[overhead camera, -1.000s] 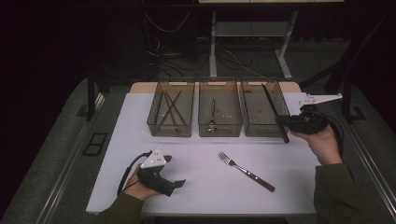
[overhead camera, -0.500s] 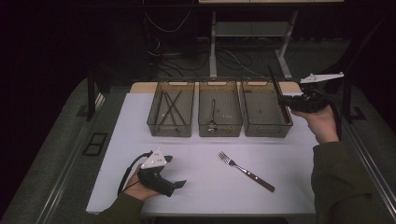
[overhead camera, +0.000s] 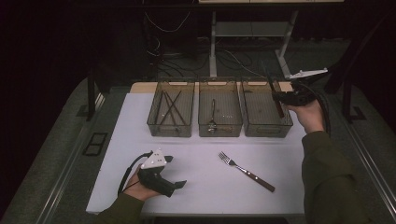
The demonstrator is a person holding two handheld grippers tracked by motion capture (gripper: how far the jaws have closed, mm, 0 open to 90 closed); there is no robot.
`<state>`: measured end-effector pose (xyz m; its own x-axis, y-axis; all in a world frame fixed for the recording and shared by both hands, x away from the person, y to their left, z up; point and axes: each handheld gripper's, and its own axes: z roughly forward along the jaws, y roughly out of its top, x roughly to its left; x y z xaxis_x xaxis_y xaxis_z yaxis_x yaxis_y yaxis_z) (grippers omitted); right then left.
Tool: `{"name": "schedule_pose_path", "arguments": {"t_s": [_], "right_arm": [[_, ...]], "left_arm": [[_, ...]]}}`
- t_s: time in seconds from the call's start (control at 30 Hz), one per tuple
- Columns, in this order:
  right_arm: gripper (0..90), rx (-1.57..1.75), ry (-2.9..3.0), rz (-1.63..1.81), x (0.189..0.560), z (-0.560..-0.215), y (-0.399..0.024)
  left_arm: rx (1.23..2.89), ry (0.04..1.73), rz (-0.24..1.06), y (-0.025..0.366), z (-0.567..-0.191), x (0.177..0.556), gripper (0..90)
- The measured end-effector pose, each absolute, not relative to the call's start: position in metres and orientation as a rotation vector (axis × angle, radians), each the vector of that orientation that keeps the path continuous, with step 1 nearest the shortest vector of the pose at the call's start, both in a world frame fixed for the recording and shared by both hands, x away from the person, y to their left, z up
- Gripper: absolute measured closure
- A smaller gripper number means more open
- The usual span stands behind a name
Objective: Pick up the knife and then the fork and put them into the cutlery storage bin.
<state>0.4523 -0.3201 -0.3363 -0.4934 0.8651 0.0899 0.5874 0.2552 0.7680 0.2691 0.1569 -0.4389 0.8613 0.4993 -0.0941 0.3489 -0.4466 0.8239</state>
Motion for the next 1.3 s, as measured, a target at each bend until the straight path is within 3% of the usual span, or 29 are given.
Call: {"name": "schedule_pose_path", "arguments": {"t_s": [0.93,1.13,1.3], "right_arm": [[76.9,1.398,2.308,0.846,0.457,-0.392,-0.320],[59.5,1.410,2.277,0.860,0.456,-0.389,-0.320],[50.6,1.414,2.261,0.922,0.452,-0.383,-0.323]], "left_arm": [[2.082,0.620,0.193,0.156,-0.440,0.269,0.0],[2.083,0.620,0.192,0.156,-0.440,0.269,0.0],[2.084,0.618,0.192,0.156,-0.440,0.269,0.0]]}}
